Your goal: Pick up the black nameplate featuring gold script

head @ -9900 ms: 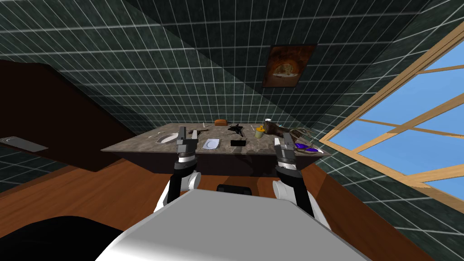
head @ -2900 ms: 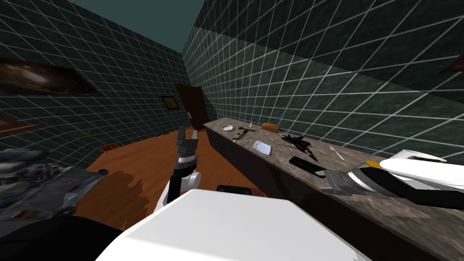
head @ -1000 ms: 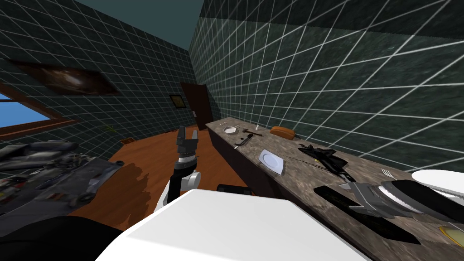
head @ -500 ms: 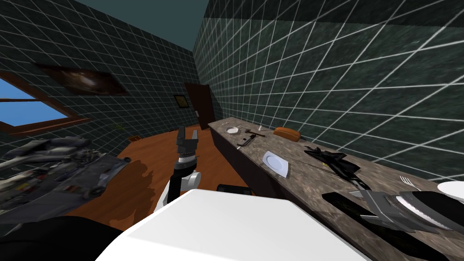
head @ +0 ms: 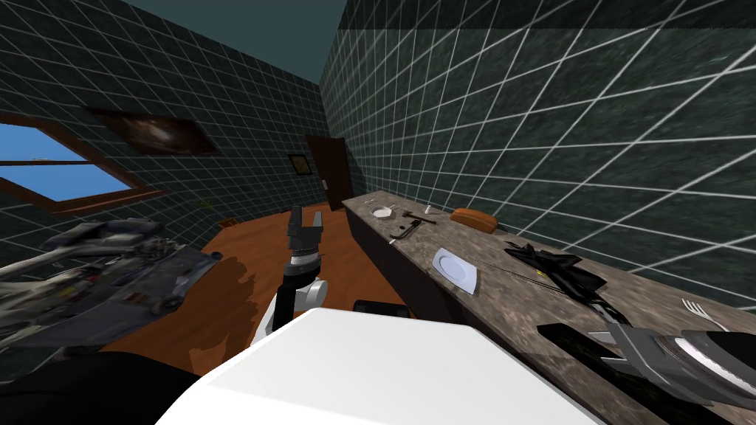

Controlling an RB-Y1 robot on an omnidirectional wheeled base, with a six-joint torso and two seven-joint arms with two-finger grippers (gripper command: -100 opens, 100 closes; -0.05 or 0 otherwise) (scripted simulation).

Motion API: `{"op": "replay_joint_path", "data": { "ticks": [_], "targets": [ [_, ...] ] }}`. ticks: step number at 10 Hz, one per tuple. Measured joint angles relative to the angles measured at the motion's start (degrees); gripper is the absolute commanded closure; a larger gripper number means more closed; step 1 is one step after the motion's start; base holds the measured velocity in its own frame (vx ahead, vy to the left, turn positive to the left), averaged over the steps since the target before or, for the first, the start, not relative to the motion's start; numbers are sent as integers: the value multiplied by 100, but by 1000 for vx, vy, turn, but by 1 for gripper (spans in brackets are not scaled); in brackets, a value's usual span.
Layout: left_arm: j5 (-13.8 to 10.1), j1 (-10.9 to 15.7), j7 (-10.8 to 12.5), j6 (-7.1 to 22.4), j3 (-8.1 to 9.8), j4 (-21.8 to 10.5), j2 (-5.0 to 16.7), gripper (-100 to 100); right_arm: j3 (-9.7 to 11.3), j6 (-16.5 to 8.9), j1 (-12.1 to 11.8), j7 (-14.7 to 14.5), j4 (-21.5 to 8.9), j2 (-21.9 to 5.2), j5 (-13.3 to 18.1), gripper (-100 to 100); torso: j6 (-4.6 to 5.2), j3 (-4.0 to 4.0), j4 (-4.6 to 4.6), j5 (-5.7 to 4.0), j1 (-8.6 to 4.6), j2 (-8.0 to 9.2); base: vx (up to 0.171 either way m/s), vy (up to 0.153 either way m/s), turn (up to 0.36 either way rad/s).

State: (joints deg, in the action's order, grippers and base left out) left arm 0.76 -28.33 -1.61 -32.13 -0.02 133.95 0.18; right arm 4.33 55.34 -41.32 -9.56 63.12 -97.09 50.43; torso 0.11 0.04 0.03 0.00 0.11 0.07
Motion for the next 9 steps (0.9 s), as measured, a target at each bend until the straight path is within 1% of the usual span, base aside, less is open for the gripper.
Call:
{"op": "replay_joint_path", "data": {
  "ticks": [3,4,5,6,7,8,9],
  "targets": [
    [0,0,0,0,0,0,0,0,3,5,-2,5,-1,3,-1,100,-3,1,1,0,-6,1,0,0,0],
    [0,0,0,0,0,0,0,0,3,6,-3,6,-1,4,-1,0,-3,2,2,1,-5,1,0,0,0],
    [0,0,0,0,0,0,0,0,4,6,-3,6,-1,4,-1,100,-3,2,2,1,-4,2,-15,-31,-135],
    [0,0,0,0,1,0,0,0,-18,-129,-125,100,235,-157,-85,100,0,4,3,3,-9,6,-22,-51,-138],
    [0,0,0,0,1,0,1,0,-42,-243,-227,165,407,-326,-203,100,1,7,5,4,-16,10,-21,-55,-105],
    [0,0,0,0,1,0,1,0,28,-285,-148,223,502,-456,-248,100,-1,8,6,4,-18,11,-16,-49,-97],
    [0,0,0,0,1,0,1,0,-117,-428,-477,257,727,-709,-482,100,0,8,6,5,-13,11,-6,-27,-32]
  ]
}}
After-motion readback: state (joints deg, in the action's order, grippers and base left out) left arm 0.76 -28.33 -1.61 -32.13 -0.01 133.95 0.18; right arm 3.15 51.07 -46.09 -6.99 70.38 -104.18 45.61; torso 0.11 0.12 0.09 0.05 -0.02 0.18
